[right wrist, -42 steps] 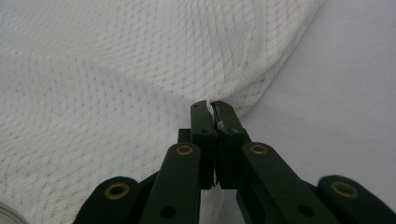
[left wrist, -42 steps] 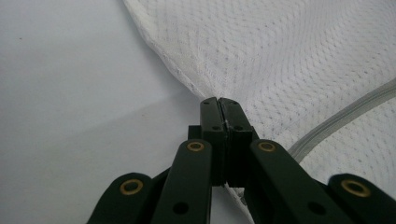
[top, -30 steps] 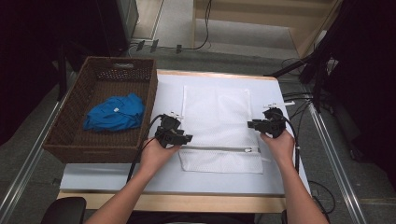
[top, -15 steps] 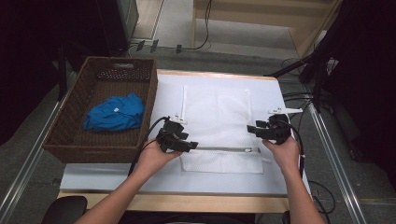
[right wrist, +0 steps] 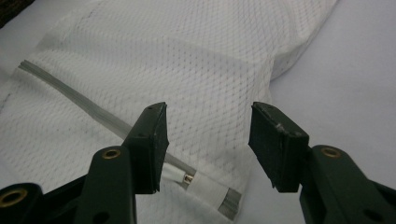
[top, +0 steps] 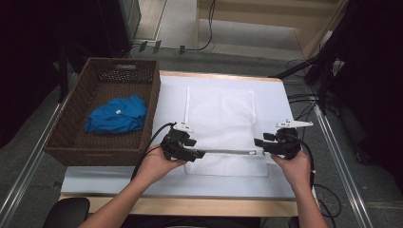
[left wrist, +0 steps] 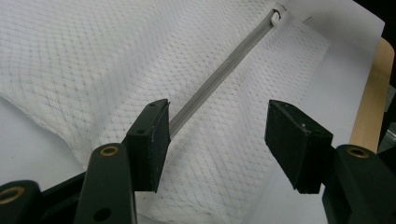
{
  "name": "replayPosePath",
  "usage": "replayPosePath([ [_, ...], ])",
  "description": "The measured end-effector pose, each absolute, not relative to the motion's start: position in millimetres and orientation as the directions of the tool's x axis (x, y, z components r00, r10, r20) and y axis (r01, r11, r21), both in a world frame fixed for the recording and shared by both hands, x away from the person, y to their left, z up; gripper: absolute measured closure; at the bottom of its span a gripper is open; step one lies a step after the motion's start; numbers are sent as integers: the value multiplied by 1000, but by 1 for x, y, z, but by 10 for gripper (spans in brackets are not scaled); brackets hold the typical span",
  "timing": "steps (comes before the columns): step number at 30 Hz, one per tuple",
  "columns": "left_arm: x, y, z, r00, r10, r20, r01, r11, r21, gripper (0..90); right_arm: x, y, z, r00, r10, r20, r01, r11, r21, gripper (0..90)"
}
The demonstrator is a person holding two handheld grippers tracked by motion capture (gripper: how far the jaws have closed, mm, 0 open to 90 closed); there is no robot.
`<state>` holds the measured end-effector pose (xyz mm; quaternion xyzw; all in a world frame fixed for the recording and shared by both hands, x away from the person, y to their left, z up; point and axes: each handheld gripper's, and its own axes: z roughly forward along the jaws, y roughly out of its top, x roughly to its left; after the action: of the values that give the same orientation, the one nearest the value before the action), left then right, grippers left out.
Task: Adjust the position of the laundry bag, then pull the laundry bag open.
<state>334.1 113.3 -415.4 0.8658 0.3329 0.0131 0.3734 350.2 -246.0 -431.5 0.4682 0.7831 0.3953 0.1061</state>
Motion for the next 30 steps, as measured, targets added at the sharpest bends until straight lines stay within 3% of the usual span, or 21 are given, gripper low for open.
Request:
replayPosePath([
  [30, 336, 92, -416, 822, 516, -240, 523, -520, 675, 410, 330, -257, -452, -535, 829, 164, 663, 292, 689, 511],
])
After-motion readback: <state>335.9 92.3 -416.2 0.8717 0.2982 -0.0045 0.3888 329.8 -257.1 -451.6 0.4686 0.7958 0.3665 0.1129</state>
